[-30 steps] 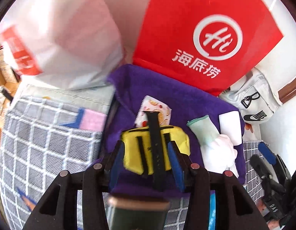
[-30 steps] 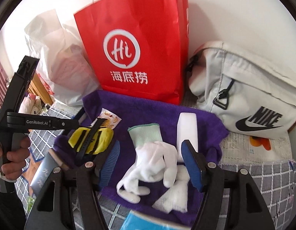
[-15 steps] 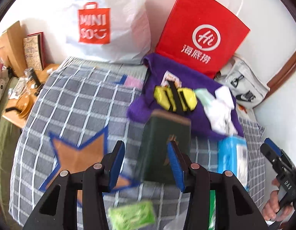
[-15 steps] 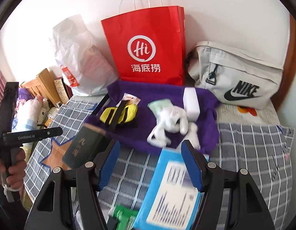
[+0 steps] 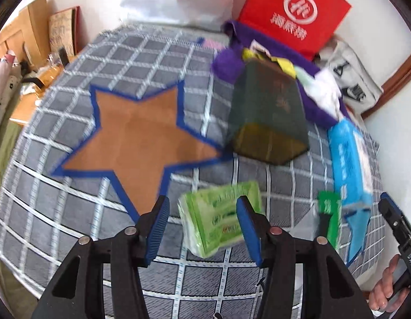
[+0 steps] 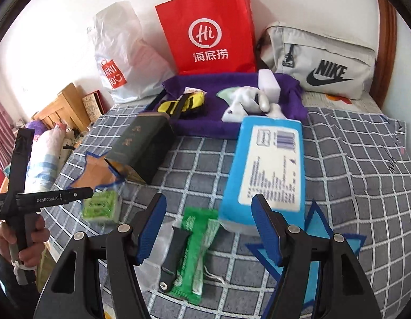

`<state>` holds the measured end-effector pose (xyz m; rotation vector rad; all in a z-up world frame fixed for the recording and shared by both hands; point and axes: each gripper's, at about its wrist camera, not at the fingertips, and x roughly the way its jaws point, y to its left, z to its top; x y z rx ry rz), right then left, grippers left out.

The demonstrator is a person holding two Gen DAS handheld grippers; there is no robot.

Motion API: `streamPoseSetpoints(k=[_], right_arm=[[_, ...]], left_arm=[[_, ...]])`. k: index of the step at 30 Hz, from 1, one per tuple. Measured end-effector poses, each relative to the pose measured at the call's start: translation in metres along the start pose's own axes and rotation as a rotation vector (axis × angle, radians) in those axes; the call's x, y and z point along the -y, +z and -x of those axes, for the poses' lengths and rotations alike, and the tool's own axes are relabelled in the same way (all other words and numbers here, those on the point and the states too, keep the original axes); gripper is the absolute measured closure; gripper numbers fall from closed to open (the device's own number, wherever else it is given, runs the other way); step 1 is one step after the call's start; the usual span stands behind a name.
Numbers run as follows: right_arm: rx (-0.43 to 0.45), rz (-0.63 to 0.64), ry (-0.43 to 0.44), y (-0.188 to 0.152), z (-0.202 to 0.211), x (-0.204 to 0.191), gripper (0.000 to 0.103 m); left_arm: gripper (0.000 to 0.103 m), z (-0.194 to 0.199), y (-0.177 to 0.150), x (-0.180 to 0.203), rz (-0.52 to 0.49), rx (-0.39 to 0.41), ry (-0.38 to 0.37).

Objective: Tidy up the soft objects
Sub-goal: 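Withdraw both open tools back toward the remaining items, then grasp the green tissue pack with the left tool while the right tool grasps a black strap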

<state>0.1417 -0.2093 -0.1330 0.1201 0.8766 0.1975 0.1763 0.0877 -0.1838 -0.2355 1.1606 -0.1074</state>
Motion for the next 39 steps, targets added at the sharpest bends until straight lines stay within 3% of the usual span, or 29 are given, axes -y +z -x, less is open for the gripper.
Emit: streamPoseSetpoints(k=[2,4,8,11,20,22,30,35,39], right_arm=[[0.013,0.018,-0.028,-0.01,0.004,-0.001,0.037],[0.016,0.029,-0.046,-0.017,0.007,0.0,0.037],[0.03,0.038,-0.04,-0.036,0.015,0.004,0.037],[0.017,0.029,-0.008,-0.046,0.014,0.007,0.037],[-0.04,0.034,0.018,-0.064,-0.002,0.009,0.037],[-0.04,0.03,0.039,-0.065,-0.005,0.007,0.037],[-0.043,0.126,0.099,-0.065,-0.014,-0.031,0.041],[-0.083,0.169,0.09,-0.069,-0.03,-0.05,0.05],[-0.104,0.215,-0.006,-0.073,-0.049,-0.061,0.058]], left_arm=[[0.046,-0.009,-0.005,0.0,0.024,-0.017,-0.038],[0.033,-0.012,-0.008,0.001,0.033,0.025,-0.089],[0.027,-0.017,-0.01,0.016,-0.008,0.07,-0.025],[0.027,-0.017,-0.011,0.026,-0.041,0.088,0.036],[0.027,-0.012,-0.015,0.023,-0.048,0.107,0.084],[0.022,-0.02,-0.013,0.024,-0.036,0.101,0.072],[0.015,-0.027,-0.016,0.037,-0.117,0.115,0.112],[0.015,-0.025,-0.016,0.033,-0.128,0.127,0.077],[0.015,-0.025,-0.014,0.034,-0.172,0.12,0.057]])
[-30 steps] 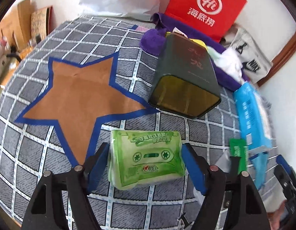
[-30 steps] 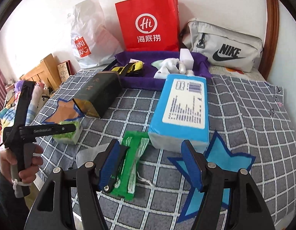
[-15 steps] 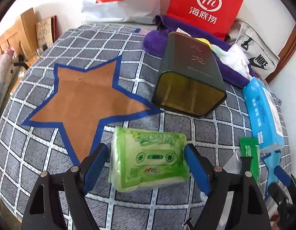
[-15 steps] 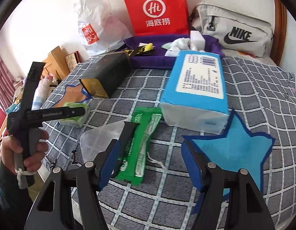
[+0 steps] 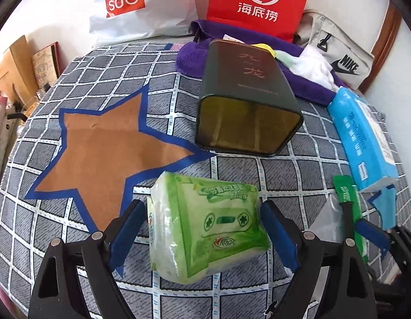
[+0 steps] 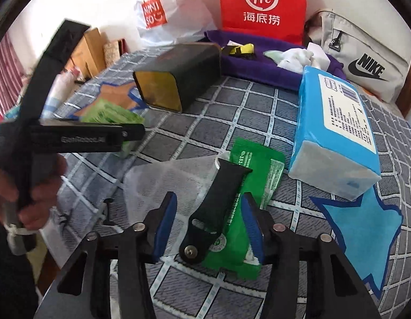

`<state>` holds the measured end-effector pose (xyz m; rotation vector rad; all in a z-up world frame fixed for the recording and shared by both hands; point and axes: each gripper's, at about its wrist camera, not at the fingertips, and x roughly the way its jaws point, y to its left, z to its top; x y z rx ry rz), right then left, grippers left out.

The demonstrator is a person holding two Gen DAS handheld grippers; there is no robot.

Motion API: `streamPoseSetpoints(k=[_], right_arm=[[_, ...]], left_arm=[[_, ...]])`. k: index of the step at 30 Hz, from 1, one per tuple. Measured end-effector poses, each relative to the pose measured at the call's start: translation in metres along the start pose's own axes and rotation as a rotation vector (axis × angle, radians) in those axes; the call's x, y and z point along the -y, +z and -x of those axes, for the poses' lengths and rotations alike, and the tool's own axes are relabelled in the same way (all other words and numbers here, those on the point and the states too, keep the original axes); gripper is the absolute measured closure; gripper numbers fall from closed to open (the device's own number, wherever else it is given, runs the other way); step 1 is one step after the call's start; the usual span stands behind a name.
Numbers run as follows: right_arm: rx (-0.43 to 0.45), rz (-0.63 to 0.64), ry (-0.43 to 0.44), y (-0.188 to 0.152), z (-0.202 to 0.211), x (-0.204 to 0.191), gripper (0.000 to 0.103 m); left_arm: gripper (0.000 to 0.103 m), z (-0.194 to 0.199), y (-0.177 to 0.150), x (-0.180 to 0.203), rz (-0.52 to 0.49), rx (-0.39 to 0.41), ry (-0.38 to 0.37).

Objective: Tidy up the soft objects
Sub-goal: 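Grasp the green tissue pack with the left tool while the right tool grasps a black strap, then carry the tissue pack with the left tool while the right tool carries the strap to the towel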

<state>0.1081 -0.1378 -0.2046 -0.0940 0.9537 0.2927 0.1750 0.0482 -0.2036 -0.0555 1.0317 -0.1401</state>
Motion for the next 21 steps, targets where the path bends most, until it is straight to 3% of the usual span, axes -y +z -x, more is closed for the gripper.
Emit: streamPoseSetpoints(k=[4,7,13,18,21], right_arm=[[0.012,0.036,-0.09,-0.003,-0.007,-0.01,0.073],[0.018,0.043,-0.099,-0.003,-0.008,-0.015,0.082],[0.046,0.012,0.014,0.005,0.016,-0.015,0.082],[0.092,-0.018,-0.006,0.003,0.045,-0.003,0.082],[0.082,-0.058,-0.056,-0.005,0.055,0.02,0.082]], left_arm=[[0.016,0.006,-0.005,-0.011,0.055,0.029,-0.07],[0.016,0.007,-0.007,-0.007,0.028,0.034,-0.067],[0.017,0.008,-0.009,-0.009,0.03,0.046,-0.081],[0.017,0.01,-0.01,-0.006,0.045,0.03,-0.096],[0.017,0.008,-0.011,0.002,0.006,0.022,-0.071]])
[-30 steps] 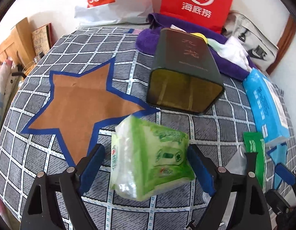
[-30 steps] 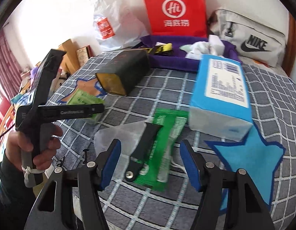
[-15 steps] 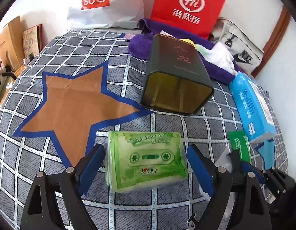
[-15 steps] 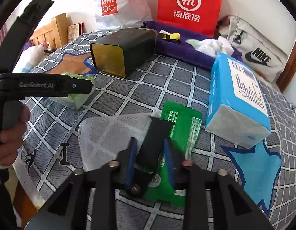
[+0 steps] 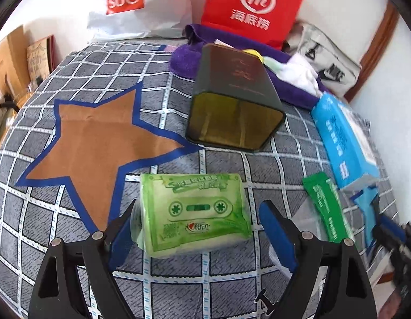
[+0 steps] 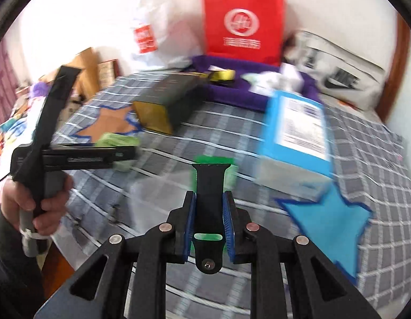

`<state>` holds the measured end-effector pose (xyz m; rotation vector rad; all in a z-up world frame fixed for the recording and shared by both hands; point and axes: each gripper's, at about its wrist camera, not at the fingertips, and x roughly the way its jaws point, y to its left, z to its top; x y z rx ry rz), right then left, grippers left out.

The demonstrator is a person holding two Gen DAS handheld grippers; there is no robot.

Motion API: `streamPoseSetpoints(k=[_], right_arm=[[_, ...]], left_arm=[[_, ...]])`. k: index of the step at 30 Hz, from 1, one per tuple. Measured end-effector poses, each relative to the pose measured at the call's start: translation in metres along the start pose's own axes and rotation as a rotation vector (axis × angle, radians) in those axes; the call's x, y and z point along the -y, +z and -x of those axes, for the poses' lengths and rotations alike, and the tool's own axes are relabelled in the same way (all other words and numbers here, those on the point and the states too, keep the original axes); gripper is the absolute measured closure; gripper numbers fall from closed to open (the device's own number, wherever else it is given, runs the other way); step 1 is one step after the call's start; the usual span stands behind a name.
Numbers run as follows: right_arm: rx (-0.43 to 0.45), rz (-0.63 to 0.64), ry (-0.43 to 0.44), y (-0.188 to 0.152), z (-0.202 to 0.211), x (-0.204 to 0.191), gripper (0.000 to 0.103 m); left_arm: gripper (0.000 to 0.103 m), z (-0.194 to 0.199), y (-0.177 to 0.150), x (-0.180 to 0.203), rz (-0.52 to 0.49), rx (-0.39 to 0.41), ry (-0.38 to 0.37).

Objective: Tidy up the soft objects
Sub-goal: 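Carry the tissue pack with the left tool while the right tool carries the strap to the towel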

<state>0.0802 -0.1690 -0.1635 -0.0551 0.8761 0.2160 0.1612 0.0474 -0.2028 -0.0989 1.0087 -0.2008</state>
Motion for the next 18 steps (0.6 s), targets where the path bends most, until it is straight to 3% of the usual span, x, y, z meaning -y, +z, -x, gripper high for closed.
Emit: streamPoseSetpoints(k=[6,9,15,18], right_arm=[[-0.045,-0.092,-0.109,-0.026,-0.002,0.054,0.082],[-0.068,-0.11,-0.119,-0.037,-0.012,0.068,0.082],[-0.057,-0.121,-0.072,-0.056,-0.021,0.075,0.075],[-0.041,-0.109,-0.093,-0.059,-0.023,0.072,0.076]], left_arm=[[0.017,-0.003,0.001,0.008,-0.008,0.0,0.061],[0.03,-0.003,0.0,0.012,-0.031,-0.001,0.119],[0.032,0.008,0.003,0.007,0.009,-0.022,0.078],[0.032,0.015,0.005,0.005,0.03,-0.029,0.059]])
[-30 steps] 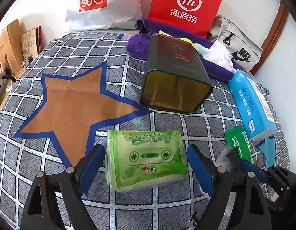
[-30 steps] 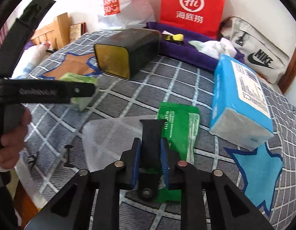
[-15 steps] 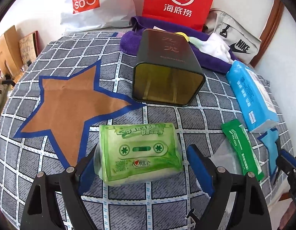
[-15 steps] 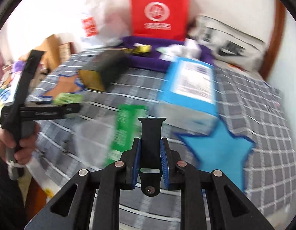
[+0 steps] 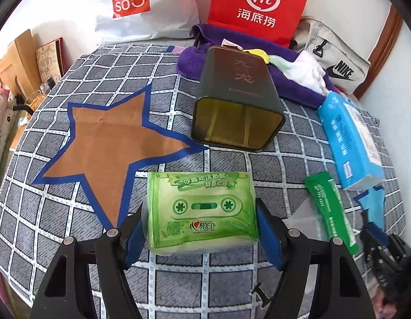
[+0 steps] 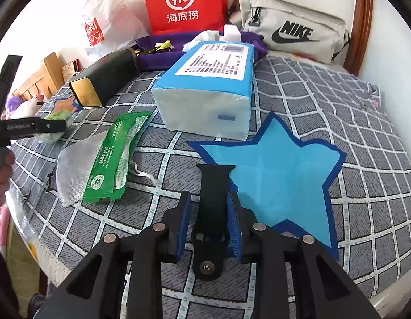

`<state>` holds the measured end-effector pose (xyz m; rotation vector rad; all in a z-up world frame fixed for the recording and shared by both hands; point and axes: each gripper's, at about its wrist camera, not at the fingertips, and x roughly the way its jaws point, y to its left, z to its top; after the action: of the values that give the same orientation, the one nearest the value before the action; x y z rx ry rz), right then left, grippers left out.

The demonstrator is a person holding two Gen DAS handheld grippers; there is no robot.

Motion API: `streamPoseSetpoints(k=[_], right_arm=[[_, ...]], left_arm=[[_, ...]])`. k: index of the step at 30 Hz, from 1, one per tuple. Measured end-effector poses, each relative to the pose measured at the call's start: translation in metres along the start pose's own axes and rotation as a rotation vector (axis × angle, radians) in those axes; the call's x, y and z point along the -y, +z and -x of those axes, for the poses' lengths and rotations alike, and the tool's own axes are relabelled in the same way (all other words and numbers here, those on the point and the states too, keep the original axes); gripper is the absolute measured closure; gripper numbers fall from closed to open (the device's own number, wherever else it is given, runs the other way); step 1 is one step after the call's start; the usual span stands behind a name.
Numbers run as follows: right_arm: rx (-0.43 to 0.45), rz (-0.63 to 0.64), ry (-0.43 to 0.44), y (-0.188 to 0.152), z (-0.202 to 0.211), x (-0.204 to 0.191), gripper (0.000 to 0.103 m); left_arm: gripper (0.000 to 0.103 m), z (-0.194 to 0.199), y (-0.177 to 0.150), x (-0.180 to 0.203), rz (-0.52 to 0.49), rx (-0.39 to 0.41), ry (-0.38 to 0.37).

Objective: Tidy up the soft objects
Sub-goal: 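Carry the tissue pack with the left tool while the right tool carries the strap to the towel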

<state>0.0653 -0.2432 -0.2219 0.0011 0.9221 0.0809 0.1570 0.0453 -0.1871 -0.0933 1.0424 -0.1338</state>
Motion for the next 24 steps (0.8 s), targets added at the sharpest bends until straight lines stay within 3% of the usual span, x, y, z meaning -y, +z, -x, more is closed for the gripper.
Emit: streamPoseSetpoints(k=[1,9,16,24], right_arm=[[0.007,0.013,-0.015,0.0,-0.001,-0.002,0.082],[0.019,0.024,0.02,0.021,0.02,-0.004,0.082],[0.078,0.029,0.131,0.057,0.045,-0.009,0.082],[0.149,0.036,0.1,0.115,0.057,-0.004,0.082]], left_arm=[[0.032,0.002,0.001,0.0,0.002,-0.002,-0.003],[0.032,0.027,0.016,-0.004,0.039,0.031,-0.054],[0.032,0.046,0.038,-0.003,0.042,0.05,-0.067],[0.032,0.051,0.073,0.003,0.032,0.056,-0.087]])
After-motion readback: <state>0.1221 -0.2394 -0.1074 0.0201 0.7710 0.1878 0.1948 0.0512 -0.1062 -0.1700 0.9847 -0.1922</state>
